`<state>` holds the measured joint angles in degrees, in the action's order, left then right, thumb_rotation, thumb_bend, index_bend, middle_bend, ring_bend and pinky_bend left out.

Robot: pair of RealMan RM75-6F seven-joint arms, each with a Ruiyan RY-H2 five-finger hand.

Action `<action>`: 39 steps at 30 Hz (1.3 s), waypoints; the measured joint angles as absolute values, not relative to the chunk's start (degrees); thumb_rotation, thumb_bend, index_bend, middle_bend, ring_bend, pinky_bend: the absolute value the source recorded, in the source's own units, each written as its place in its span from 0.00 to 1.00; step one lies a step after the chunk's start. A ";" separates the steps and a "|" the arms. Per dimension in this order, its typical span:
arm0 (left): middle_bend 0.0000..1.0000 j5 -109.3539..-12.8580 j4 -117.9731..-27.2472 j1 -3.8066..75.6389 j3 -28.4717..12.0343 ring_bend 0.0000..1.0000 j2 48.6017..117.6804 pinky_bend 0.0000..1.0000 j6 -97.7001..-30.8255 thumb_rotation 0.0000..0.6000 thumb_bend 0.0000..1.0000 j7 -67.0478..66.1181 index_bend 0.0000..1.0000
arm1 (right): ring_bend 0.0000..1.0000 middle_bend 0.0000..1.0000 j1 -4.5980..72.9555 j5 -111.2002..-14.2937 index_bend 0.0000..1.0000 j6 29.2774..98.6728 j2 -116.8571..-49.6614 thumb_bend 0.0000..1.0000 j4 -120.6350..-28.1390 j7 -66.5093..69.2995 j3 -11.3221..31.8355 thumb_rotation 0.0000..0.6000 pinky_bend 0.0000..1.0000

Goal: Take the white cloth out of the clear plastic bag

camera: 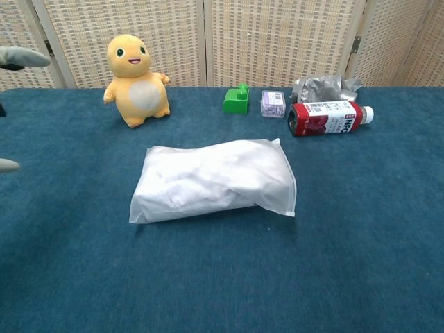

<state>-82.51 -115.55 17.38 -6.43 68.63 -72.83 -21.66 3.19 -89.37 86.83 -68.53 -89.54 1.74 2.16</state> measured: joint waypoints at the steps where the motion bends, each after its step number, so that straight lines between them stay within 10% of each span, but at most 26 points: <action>1: 0.00 -81.34 -116.26 18.36 -7.03 0.00 69.38 0.26 -72.08 1.00 0.00 -23.63 0.00 | 0.26 0.22 3.20 -89.33 0.00 86.75 -68.49 0.02 -89.54 1.70 2.15 1.00 0.46; 19: 0.00 -57.13 -116.28 37.31 -13.60 0.00 83.76 0.08 -61.53 1.00 0.00 -44.05 0.00 | 0.26 0.22 3.87 -89.19 0.00 85.59 -68.82 0.02 -88.37 2.96 2.14 1.00 0.45; 39: 0.00 -44.71 -105.32 46.80 -12.14 0.00 90.34 0.04 -59.31 1.00 0.00 -45.99 0.00 | 0.26 0.23 4.92 -89.01 0.00 83.61 -69.00 0.02 -89.49 1.36 1.84 1.00 0.45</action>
<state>-44.71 -105.32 46.80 -12.14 90.34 -59.31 -45.99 4.92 -89.01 83.61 -69.00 -89.49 1.36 1.84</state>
